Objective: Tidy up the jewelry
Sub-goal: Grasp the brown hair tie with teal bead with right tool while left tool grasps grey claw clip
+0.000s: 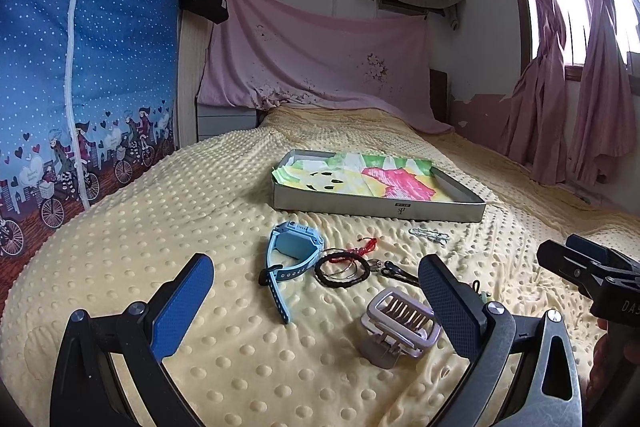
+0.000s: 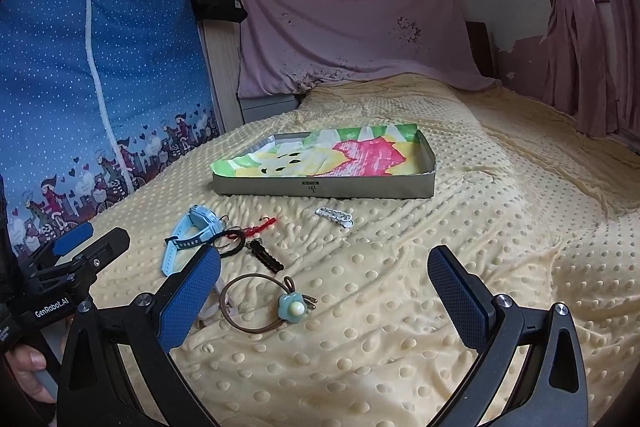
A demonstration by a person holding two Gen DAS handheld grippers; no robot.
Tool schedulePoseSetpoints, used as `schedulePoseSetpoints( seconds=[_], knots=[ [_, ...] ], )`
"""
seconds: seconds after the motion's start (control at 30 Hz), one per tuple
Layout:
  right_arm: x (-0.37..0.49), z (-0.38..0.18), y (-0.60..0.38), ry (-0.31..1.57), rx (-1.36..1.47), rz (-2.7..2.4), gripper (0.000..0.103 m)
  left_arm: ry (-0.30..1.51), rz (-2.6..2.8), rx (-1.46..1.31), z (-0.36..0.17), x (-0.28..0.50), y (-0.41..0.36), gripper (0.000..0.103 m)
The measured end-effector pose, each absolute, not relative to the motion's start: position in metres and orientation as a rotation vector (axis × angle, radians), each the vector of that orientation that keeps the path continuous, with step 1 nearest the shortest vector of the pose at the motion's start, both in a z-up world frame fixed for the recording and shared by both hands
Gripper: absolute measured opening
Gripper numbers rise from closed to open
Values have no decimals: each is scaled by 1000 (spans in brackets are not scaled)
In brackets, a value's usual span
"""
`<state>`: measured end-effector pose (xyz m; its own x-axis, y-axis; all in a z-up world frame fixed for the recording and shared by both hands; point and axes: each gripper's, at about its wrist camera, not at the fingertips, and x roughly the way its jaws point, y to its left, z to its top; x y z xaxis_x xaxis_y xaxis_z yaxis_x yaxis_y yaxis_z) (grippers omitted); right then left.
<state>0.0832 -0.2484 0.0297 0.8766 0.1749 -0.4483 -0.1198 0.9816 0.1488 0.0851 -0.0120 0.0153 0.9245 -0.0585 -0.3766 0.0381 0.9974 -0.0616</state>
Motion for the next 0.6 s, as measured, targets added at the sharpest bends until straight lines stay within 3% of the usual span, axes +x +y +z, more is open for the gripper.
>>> schedulePoseSetpoints(
  seconds=[0.07,0.2,0.37,0.6],
  knots=[
    [90,24,-247,499,112,165,98,415,-66,-56,7,92,-13,103],
    [103,8,-245,575,101,202,69,484,-113,-82,-9,105,-16,101],
    [109,-8,-228,642,40,269,49,594,-214,-121,-27,121,-19,80],
    [116,-22,-222,701,34,304,48,714,-347,-226,-44,138,-18,58]
  ],
)
